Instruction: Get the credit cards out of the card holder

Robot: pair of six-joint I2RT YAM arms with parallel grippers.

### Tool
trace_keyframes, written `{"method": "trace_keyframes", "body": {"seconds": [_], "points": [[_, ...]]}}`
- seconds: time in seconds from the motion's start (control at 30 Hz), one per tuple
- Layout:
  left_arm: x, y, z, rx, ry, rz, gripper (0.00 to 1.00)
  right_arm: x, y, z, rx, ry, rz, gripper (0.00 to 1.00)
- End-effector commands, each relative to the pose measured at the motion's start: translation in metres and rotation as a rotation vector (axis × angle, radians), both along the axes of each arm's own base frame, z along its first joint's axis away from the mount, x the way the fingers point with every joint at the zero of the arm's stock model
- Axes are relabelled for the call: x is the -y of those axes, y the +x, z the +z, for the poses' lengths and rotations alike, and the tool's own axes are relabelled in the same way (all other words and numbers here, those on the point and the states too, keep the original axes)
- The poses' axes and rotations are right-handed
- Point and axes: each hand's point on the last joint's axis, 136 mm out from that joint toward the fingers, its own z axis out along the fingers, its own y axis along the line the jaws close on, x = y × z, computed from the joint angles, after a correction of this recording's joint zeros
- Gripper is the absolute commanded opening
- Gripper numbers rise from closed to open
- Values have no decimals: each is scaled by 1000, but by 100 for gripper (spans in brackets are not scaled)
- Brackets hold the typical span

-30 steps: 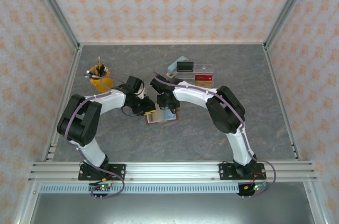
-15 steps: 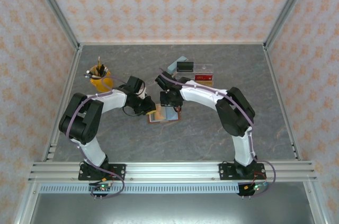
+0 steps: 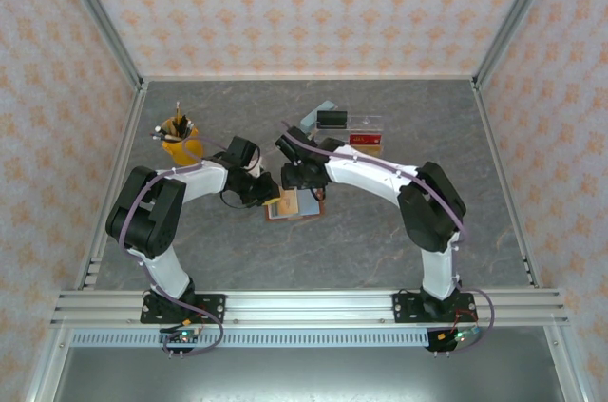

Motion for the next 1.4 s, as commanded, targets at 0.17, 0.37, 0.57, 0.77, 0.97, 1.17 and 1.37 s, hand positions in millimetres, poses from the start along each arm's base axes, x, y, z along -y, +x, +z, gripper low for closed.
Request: {"method": "trace_keyframes", "body": {"seconds": [0.17, 0.37, 0.57, 0.77, 0.97, 1.17, 1.37], "points": [[-10, -11, -11, -29, 64, -1, 16, 7, -3, -8, -8, -27, -21, 45], [-14, -5, 24, 62, 69, 21, 16, 2, -3, 13, -37, 110, 36, 42], [-15, -4, 47, 126, 57, 32, 17, -23, -17, 0, -144, 213, 118, 36], [-11, -4, 32, 88, 47, 35, 15, -18, -9, -28, -209, 249, 44, 29], [-7, -1, 18, 57, 72, 35, 13, -12, -4, -44, -257, 304, 15, 25], [-8, 0, 6, 29, 90, 41, 11, -13, -2, -53, -278, 340, 5, 21], [-18, -5, -6, -3, 153, 45, 10, -13, -2, -58, -291, 368, -1, 21]]}}
